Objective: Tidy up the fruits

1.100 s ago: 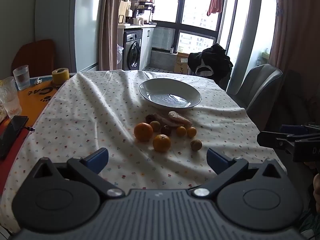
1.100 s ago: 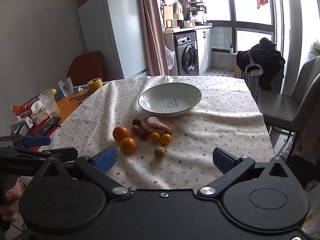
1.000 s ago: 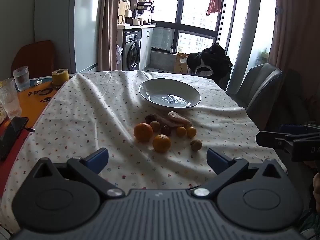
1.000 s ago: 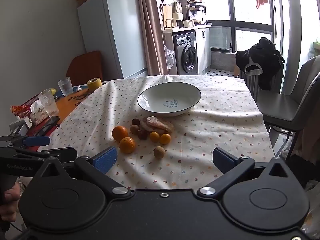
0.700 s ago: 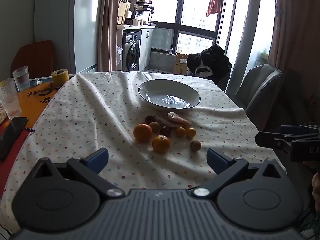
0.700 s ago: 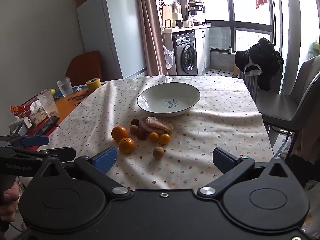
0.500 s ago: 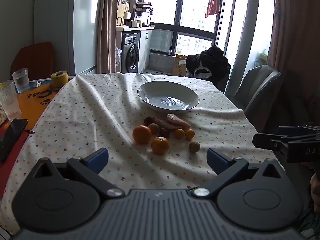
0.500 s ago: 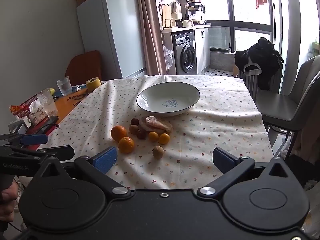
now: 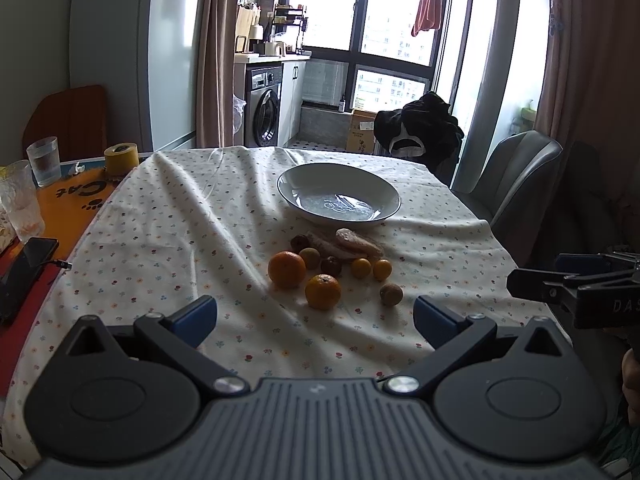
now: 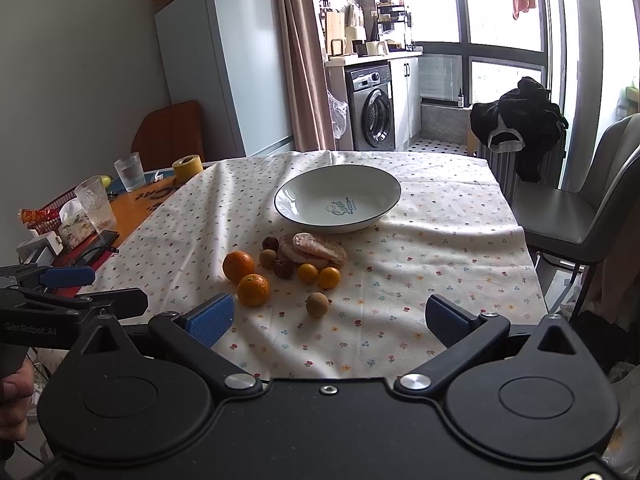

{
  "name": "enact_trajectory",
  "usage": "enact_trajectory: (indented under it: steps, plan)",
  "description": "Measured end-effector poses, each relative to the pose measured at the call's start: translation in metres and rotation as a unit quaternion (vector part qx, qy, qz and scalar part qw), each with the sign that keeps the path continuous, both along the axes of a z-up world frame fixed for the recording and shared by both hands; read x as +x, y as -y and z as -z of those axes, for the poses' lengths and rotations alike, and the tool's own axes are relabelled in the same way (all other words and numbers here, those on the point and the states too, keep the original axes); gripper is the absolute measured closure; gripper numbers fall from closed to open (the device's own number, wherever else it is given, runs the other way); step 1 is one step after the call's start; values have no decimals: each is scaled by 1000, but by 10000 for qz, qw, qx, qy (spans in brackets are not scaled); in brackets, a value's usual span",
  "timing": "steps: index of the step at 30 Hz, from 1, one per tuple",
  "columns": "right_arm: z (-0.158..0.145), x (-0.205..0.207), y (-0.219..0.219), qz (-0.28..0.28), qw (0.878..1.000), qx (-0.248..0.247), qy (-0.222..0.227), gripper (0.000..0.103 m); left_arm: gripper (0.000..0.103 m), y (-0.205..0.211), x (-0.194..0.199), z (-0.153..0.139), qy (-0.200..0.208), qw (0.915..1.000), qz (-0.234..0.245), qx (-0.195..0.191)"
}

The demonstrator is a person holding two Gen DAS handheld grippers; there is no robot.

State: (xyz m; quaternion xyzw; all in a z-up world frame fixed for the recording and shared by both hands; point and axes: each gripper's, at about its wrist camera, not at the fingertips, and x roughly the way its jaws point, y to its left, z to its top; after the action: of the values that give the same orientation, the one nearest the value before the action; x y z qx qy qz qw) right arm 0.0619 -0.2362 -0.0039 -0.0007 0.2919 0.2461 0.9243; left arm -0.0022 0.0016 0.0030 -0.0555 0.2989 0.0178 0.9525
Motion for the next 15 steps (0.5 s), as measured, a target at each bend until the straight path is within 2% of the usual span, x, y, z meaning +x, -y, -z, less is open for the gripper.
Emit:
enact_trajectory:
  steps: [15]
  plan:
    - [-1, 0, -1, 2, 10000, -14, -7, 0, 0, 0, -1, -1, 28, 10000, 17, 10]
